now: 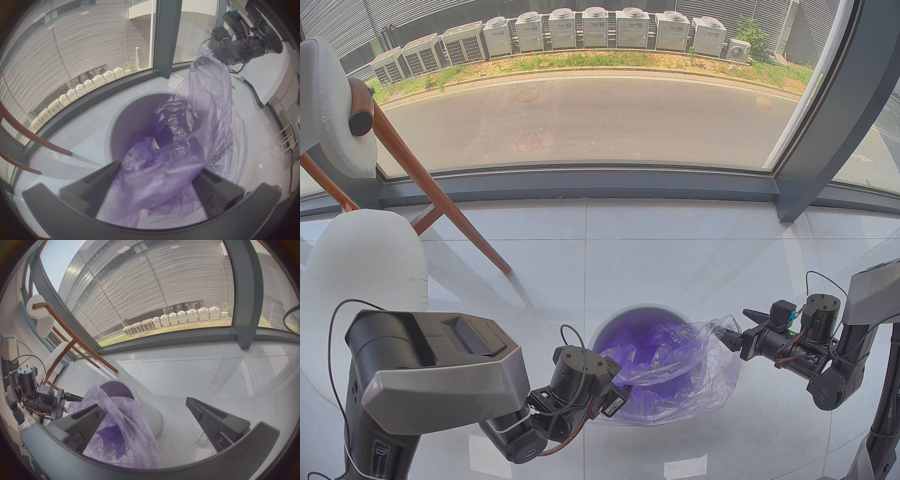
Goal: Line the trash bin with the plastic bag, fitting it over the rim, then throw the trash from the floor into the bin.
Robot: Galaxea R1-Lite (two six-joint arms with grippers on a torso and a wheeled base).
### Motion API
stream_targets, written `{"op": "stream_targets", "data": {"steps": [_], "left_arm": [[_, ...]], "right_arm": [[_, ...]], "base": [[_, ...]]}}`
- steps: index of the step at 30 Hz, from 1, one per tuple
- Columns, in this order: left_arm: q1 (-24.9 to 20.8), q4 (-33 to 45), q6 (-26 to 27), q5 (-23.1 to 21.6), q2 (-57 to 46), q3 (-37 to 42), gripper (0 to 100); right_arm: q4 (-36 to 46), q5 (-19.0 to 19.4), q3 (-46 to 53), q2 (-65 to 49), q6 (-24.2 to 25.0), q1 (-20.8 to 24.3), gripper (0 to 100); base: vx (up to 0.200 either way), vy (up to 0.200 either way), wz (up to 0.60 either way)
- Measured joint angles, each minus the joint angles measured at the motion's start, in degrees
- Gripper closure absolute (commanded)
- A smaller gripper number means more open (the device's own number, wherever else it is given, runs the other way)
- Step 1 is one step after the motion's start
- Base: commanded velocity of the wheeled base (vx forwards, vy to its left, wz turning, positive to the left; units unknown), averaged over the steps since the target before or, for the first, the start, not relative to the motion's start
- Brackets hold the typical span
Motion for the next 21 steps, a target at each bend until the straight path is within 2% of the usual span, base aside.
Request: {"op": "stream_targets", "data": {"steps": [21], "left_arm": [[0.41,-2.00,-1.56,0.02,-3.23,2.12,100]], "right_arm": [[0.00,-0.09,0.45,-0.29,-0.16,0.00,0]], "base": [[0.000,0.000,0.00]]}}
